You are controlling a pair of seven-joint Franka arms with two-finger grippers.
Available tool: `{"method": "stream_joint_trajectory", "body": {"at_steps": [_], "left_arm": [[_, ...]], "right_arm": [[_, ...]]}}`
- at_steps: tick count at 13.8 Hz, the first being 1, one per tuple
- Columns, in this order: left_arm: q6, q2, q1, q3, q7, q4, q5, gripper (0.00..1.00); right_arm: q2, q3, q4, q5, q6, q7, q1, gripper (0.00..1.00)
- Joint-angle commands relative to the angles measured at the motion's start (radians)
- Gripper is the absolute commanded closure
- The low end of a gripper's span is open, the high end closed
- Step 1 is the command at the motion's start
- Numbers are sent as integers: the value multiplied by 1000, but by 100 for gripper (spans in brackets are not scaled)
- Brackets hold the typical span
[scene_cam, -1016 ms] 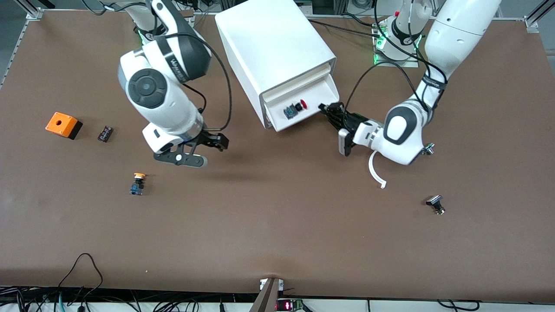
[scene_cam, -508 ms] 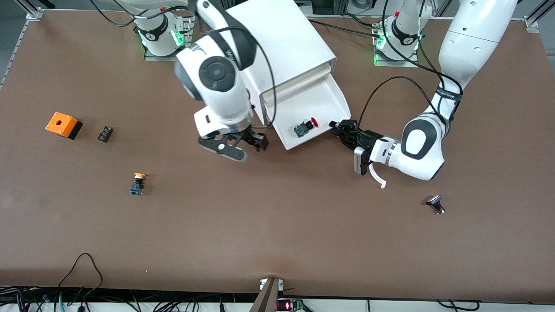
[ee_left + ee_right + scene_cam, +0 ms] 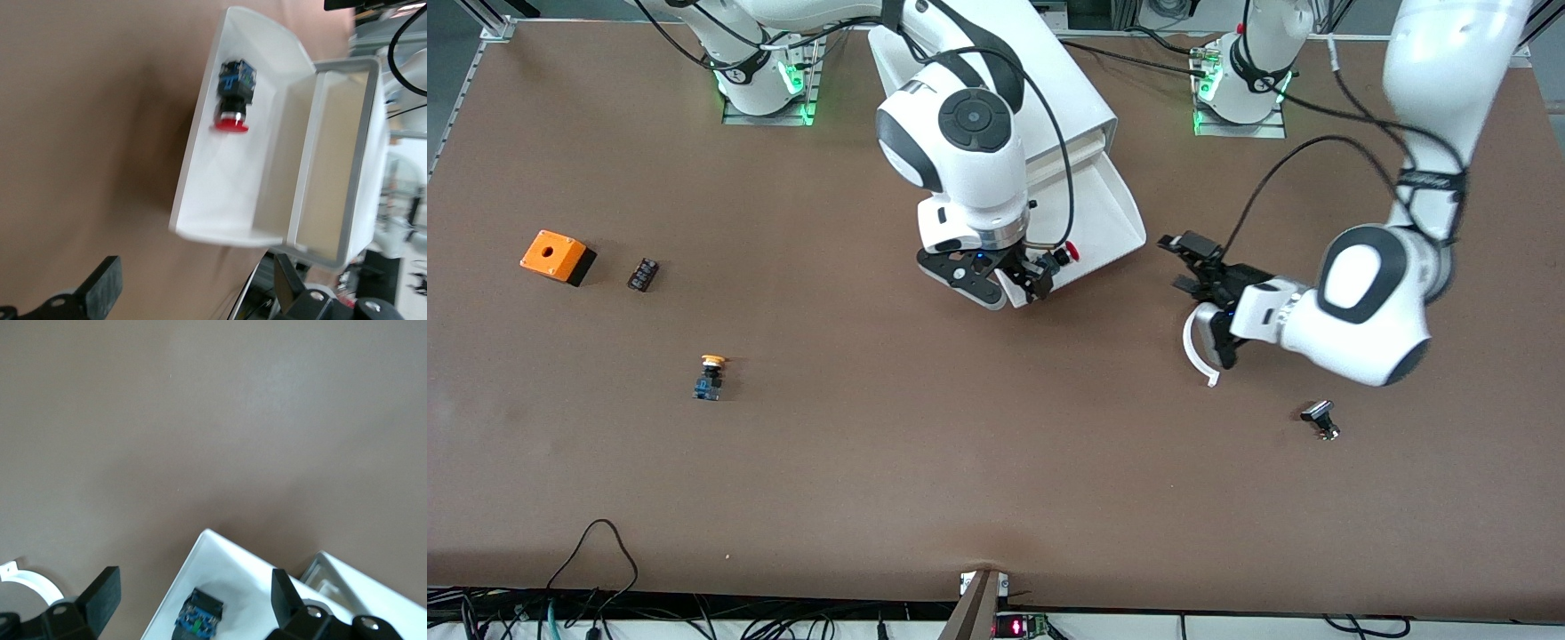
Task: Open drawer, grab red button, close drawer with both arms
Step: 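Grasp the red button with the right gripper while the left gripper withdraws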
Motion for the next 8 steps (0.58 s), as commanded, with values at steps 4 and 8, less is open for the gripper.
{"method": "stream_joint_trajectory", "body": {"at_steps": [4,8], "left_arm": [[-147,-85,-14,-6,-172,226,398,0],[-154,-82,-42,-16,-264,395,606,0]], "right_arm": [[45,-10,41,-20,24,176,62,0],[80,-12,41,-22,55,245,96,0]]}}
